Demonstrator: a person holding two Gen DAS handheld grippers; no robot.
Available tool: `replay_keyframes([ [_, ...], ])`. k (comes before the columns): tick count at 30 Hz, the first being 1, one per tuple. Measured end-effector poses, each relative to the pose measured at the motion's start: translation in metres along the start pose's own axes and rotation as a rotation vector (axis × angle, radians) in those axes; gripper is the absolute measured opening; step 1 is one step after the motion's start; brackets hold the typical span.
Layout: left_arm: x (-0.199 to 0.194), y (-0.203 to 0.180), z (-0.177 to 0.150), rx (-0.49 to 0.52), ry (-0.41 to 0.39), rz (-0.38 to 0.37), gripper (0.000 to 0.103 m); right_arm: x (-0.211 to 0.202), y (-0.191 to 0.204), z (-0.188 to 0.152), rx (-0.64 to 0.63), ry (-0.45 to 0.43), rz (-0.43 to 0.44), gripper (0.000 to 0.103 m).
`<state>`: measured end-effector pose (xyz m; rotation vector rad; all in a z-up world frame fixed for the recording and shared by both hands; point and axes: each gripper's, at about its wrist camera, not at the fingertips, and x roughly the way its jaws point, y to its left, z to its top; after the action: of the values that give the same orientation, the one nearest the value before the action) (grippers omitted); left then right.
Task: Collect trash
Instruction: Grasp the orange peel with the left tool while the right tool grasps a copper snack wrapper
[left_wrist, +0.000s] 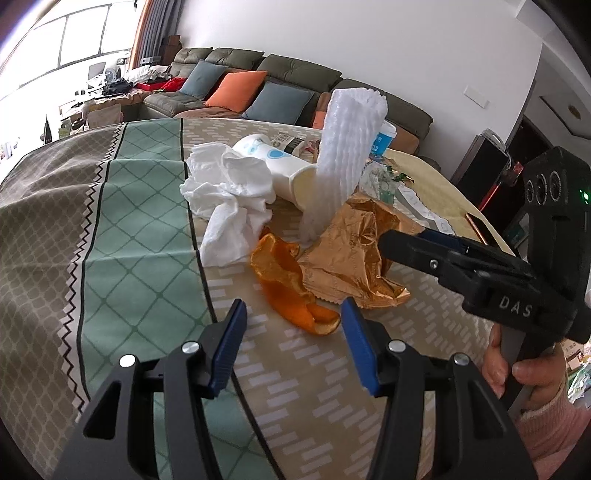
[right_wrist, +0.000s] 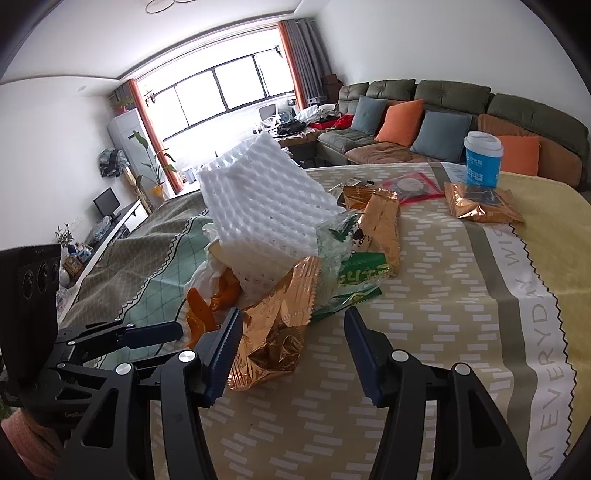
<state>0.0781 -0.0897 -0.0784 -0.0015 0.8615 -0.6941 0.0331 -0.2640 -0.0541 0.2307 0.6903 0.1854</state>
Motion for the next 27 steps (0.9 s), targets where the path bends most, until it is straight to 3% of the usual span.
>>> replay_keyframes([
  [27,0.0023,0.0033,0.0020,-0.038,0.028,0.041,0.029,-0.0014,0.0010,-0.0062,-0.043,-0.007,0.034,0.049],
])
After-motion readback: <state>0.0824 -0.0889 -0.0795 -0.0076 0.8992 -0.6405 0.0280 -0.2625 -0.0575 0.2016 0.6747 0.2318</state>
